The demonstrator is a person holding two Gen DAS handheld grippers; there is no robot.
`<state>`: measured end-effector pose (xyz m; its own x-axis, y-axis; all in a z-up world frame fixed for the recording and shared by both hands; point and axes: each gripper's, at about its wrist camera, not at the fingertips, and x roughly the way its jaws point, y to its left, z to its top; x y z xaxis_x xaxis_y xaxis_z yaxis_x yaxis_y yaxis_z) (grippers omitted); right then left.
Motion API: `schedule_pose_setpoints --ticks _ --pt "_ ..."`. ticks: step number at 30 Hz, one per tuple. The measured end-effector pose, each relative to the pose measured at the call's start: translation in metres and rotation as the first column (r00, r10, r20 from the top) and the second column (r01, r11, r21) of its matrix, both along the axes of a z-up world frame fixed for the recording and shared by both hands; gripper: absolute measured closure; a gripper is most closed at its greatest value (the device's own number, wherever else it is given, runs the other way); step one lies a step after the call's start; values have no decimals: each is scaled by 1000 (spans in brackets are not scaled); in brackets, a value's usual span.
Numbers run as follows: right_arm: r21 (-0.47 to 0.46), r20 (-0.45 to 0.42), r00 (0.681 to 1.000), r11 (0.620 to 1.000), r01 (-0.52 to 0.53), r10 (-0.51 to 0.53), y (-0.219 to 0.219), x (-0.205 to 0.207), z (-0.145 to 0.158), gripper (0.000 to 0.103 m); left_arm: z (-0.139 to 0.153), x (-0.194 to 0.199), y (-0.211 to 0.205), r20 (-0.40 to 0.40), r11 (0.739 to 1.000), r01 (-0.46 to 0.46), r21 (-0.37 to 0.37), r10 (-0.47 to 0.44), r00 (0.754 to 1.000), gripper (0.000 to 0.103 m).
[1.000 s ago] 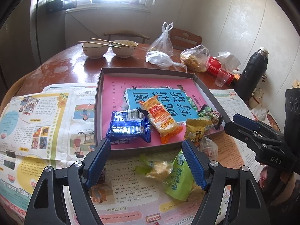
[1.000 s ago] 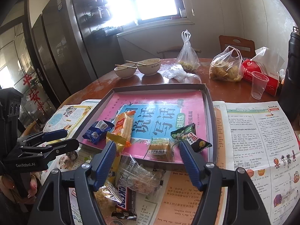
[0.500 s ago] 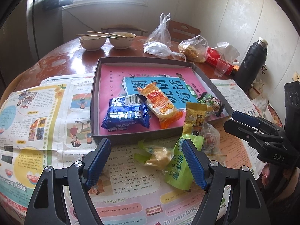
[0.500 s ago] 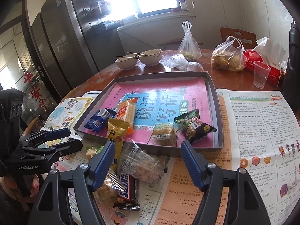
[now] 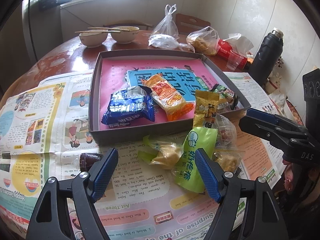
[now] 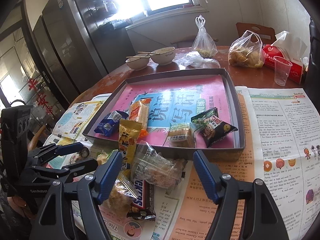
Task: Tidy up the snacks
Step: 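Grasp the clear bag of cookies with the right gripper while the left reaches the green bag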
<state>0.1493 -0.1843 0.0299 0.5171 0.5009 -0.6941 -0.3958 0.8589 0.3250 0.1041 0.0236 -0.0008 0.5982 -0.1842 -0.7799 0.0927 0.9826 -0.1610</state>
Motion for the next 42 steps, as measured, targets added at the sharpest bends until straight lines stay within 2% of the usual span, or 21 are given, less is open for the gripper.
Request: schedule_pose_setpoints --ticks 7,23,33,42 --pt "12 -35 999 1000 -11 11 1 1 -6 30 -6 2 0 -18 1000 4 2 -3 1000 23" --pt "63 -184 983 998 18 -6 6 15 -37 30 -20 10 2 -46 1000 -5 -21 4 999 23" --pt "48 -182 983 998 27 -17 10 19 -46 30 -24 15 2 -49 1000 -7 -23 6 999 23" --pt "48 -158 987 999 14 -6 5 17 -45 35 -29 19 2 -52 999 5 -38 -7 999 23"
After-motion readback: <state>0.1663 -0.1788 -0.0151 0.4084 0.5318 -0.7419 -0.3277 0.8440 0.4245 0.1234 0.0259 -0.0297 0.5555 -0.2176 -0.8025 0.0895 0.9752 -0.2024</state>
